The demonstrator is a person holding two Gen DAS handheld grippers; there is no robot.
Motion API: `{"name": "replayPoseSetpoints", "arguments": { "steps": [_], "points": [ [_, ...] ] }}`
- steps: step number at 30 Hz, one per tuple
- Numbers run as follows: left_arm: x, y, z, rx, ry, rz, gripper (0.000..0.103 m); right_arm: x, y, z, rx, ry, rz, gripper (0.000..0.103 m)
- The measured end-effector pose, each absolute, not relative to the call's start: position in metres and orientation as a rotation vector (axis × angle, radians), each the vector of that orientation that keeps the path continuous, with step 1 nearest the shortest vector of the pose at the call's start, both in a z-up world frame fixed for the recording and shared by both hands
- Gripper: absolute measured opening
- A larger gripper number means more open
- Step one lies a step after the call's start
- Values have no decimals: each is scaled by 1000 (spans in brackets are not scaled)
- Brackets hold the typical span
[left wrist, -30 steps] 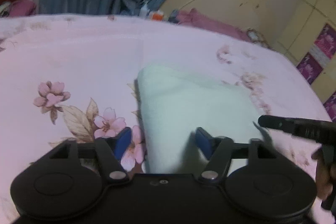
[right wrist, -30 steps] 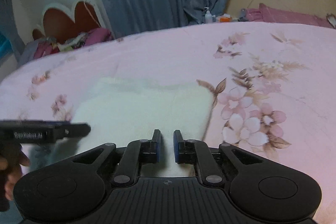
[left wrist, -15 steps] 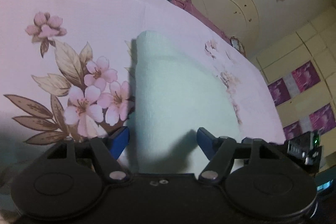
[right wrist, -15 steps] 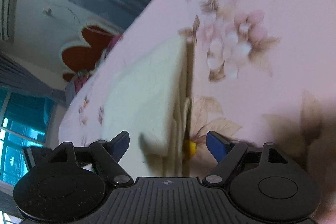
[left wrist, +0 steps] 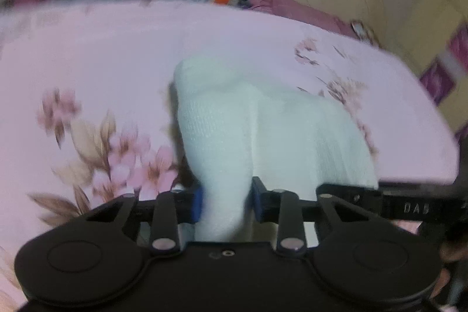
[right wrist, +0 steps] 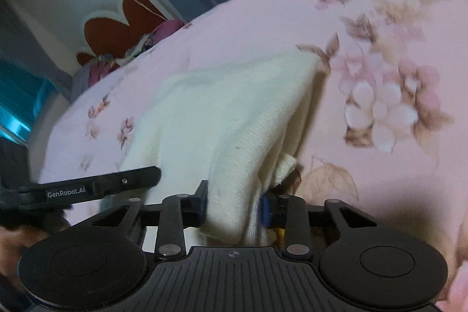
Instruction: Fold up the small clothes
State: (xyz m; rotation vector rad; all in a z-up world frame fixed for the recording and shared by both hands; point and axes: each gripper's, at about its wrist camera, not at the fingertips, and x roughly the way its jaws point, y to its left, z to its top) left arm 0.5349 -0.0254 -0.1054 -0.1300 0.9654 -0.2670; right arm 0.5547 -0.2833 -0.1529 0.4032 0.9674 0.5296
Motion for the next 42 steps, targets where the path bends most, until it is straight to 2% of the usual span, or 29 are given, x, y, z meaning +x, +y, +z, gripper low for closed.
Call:
{"name": "replayPoseSetpoints", "arguments": {
  "steps": [5,9,18,27,28,30,31,32,37,41,42],
  "points": [
    [515,-44,-79,8,876,-284,29,533,-272,-125,341,902,516,31],
    [499,-20,-62,-7,836,-291,29,517,-254,-100,306,855,511,31],
    [450,108,-45,-18,830,-215,29,493,-124,-78,245,844,598,31],
    [440,224,-64,-96,882,-150,30,500,2,-109,259,903,647,31],
    [441,229,-74,-112,895,-157,32,504,9,-117,251,916,632,31],
    [448,236,-99,-116,922,-137,50,513,17,-142,208,954,577,31],
    [447,242,-106,-143,901,-119,57,519,11,-155,252,970,561,39],
    [447,246,-107,-162,893,-117,61,523,5,-161,314,976,560,41],
    [435,265,-82,-154,799,-125,58,511,-15,-132,312,892,487,44],
    [456,258,-74,-160,755,-219,43,520,-10,-110,296,807,480,43],
    [463,251,-74,-153,749,-247,43,525,-2,-109,273,802,485,39]
  ]
}}
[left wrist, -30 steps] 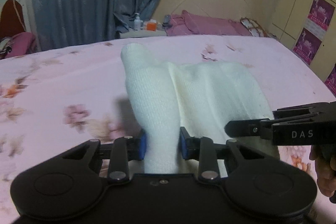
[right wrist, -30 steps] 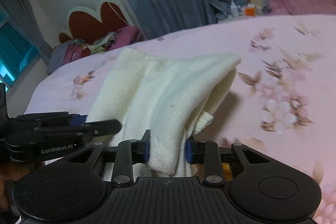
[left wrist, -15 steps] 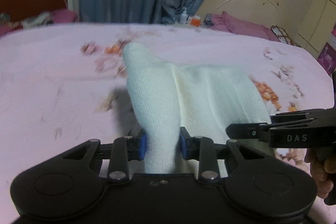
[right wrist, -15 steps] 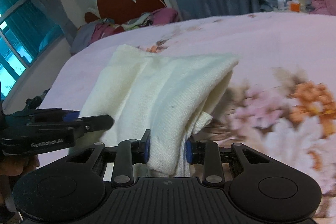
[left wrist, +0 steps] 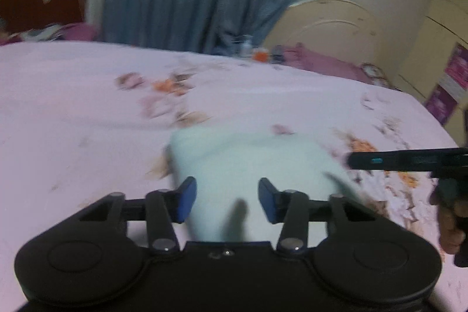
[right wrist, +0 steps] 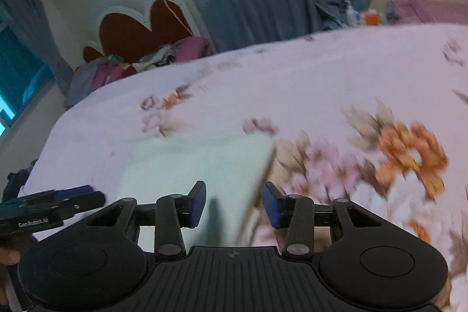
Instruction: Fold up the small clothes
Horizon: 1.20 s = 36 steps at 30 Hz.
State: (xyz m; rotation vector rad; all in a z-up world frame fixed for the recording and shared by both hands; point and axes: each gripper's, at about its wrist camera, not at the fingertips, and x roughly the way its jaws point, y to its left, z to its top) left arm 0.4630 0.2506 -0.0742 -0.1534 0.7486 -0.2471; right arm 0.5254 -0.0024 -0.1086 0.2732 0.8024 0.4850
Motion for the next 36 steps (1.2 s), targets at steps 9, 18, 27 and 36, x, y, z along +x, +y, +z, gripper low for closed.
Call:
{"name": "replayPoseSetpoints", "arguments": {
  "steps": [9,18,27,36],
  "points": [
    [482,233,-96,-142,815,-306,43,558,45,-144,29,910,347,12],
    [397,231,-104,-195,779,-348,33,474,63,-126,-54,823,558,12],
    [330,222,-110,-230,770,-267,33,443,50,-134,-36,804,387,0],
    [245,205,-66,-190,650,-122,74,343,-5,-107,155,790,421,0]
  ]
}}
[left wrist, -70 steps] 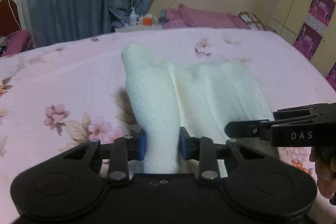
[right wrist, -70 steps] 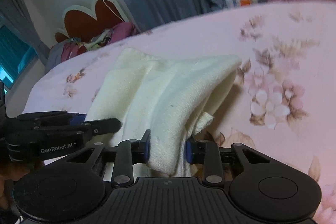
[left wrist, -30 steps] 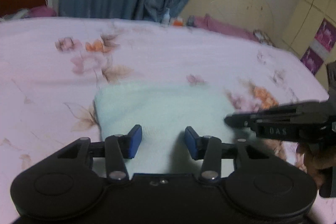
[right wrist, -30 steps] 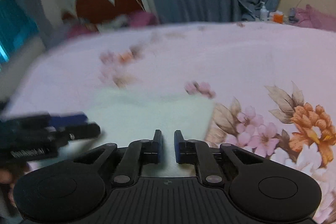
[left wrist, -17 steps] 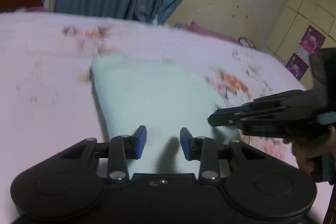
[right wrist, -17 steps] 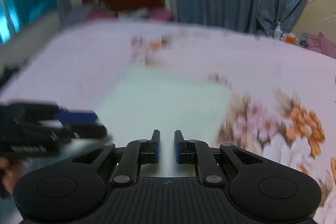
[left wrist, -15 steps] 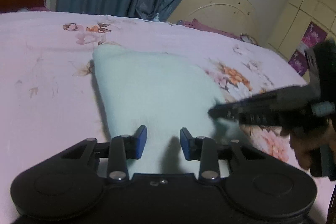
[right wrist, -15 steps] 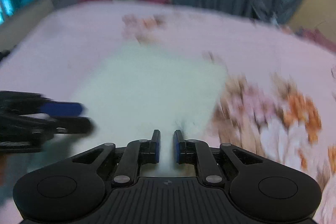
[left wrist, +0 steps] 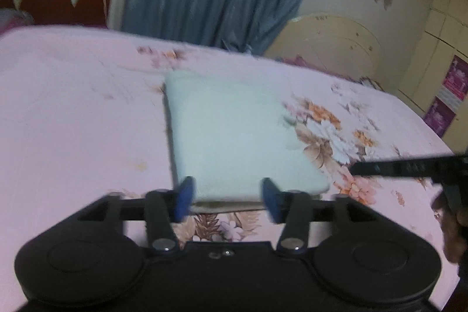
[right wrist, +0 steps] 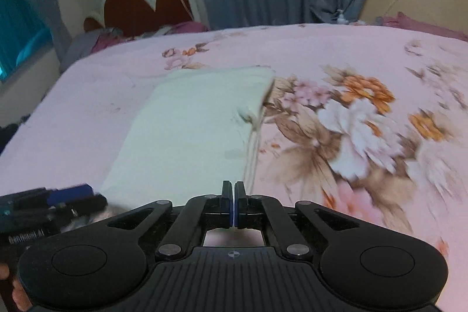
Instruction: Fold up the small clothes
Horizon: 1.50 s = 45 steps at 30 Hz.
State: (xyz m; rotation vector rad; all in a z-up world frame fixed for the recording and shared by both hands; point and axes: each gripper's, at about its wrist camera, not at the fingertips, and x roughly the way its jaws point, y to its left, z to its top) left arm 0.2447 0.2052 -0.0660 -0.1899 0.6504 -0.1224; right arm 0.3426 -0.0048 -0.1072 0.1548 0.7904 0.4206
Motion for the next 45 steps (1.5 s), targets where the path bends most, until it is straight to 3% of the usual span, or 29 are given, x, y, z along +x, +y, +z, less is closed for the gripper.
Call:
{"name": "replayPoseSetpoints", "arguments": {
  "steps": [4,5,6,7,9,21,45],
  "points": [
    [203,183,-38,-130,571,-64,102,292,-16,-85,114,739,401,0],
    [193,176,-32,-111,559,-43,102,279,-18,-81,107,728,393,19],
    [185,169,-26,-95,554,-37,102,264,-21,-75,98,706,374,45],
    [174,163,-21,-81,550,-34,102,246,-25,-69,94,651,349,103],
    [151,152,-11,-70,551,-26,103,218,-30,-60,58,570,332,103],
    [58,130,27,-71,524,-18,102,89,-42,-18,59,517,304,103],
    [22,117,39,-54,485,-30,102,51,-43,-1,39,477,280,103]
  ]
}}
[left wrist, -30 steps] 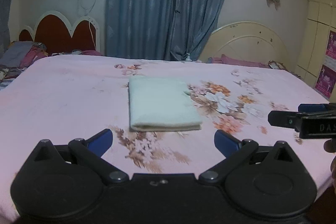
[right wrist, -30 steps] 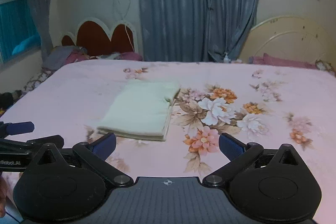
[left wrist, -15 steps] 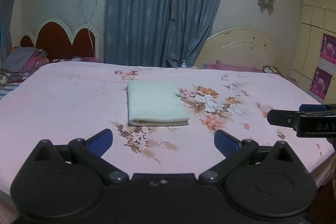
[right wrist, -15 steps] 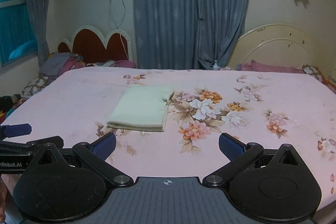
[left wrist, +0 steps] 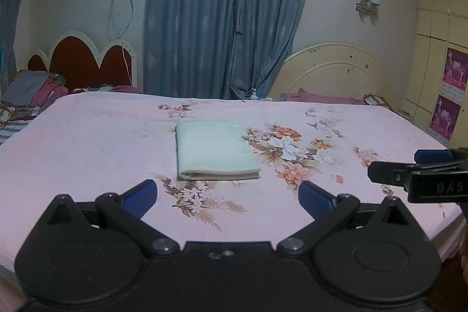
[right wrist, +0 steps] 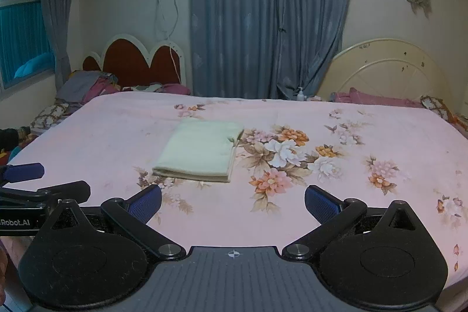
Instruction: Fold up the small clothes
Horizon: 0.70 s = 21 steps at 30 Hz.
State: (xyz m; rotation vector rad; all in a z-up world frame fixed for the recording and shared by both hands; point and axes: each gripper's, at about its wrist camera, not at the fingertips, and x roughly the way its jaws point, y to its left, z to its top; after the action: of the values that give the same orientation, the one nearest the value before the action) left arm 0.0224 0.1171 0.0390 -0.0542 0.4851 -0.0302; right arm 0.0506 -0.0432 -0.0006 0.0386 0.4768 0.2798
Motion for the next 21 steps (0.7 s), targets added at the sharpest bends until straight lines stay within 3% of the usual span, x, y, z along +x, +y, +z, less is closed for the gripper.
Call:
{"name": "replayPoseSetpoints", "arguments": {
  "steps": [21],
  "points": [
    [26,123,41,-37,481,-30,102,52,-43,3,56,470,285,103]
  ]
}}
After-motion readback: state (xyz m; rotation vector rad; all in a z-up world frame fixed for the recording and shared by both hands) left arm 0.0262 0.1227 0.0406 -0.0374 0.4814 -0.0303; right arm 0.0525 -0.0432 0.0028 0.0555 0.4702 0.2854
